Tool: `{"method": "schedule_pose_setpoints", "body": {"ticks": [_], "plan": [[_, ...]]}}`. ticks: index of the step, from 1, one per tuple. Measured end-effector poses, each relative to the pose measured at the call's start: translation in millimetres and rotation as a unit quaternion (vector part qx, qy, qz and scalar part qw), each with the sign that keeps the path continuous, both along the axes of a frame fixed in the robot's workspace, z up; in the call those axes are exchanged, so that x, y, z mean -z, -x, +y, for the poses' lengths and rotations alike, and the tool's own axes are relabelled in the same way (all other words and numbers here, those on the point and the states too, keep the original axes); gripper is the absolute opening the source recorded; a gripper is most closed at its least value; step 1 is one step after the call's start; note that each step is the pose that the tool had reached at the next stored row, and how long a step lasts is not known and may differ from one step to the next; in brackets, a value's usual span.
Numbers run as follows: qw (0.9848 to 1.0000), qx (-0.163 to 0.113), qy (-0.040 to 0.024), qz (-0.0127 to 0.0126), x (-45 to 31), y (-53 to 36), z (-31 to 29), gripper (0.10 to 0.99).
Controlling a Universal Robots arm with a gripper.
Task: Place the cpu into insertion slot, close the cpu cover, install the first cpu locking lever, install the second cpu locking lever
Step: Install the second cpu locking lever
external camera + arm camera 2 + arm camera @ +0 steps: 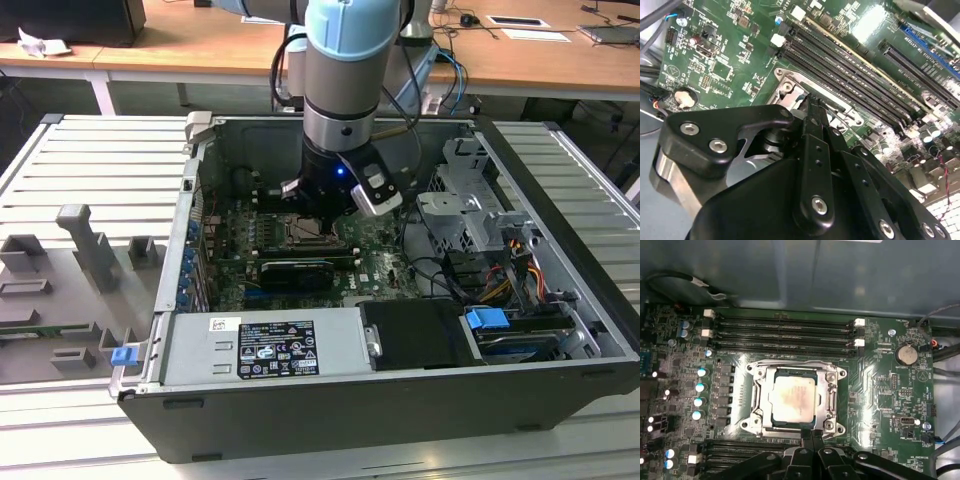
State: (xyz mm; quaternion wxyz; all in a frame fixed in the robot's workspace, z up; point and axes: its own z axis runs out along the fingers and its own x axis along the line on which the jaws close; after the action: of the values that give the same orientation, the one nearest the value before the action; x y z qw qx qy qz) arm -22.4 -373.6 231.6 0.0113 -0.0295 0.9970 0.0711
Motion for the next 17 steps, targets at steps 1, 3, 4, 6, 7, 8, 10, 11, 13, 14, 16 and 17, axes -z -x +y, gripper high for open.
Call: {"method": "schedule_pose_setpoints", "body": {"ticks": [1, 3, 4, 6, 7, 8, 10, 11, 13, 14, 16, 17], "plan": [[1.0000, -0.001, -0.0011, 0.0000, 0.3, 1.8, -0.5, 0.106], [1.0000, -0.004, -0.0025, 0.0000, 0.9, 5.5, -2.0, 0.106], [1.0000, -0.005, -0.0028, 0.0000, 1.3, 7.0, -3.0, 0.106], [1.0000, -0.006, -0.0034, 0.0000, 2.2, 12.5, -6.2, 0.106], [1.0000, -0.006, -0.0034, 0.0000, 2.4, 14.5, -7.2, 0.106], [1.0000, -0.007, -0.0035, 0.0000, 2.7, 17.9, -8.7, 0.106], [1.0000, -0.008, -0.0037, 0.0000, 3.2, 25.7, -11.0, 0.106], [1.0000, -0.008, -0.0040, 0.0000, 3.4, 28.0, -11.6, 0.106], [0.9999, -0.010, -0.0073, 0.0000, 3.7, 34.4, -12.9, 0.106], [0.9998, -0.010, -0.0143, -0.0001, 4.3, 35.6, -14.1, 0.106], [0.9997, -0.010, -0.0232, -0.0002, 5.2, 36.4, -15.9, 0.106], [0.9996, -0.010, -0.0275, -0.0002, 6.5, 36.6, -18.0, 0.106]]}}
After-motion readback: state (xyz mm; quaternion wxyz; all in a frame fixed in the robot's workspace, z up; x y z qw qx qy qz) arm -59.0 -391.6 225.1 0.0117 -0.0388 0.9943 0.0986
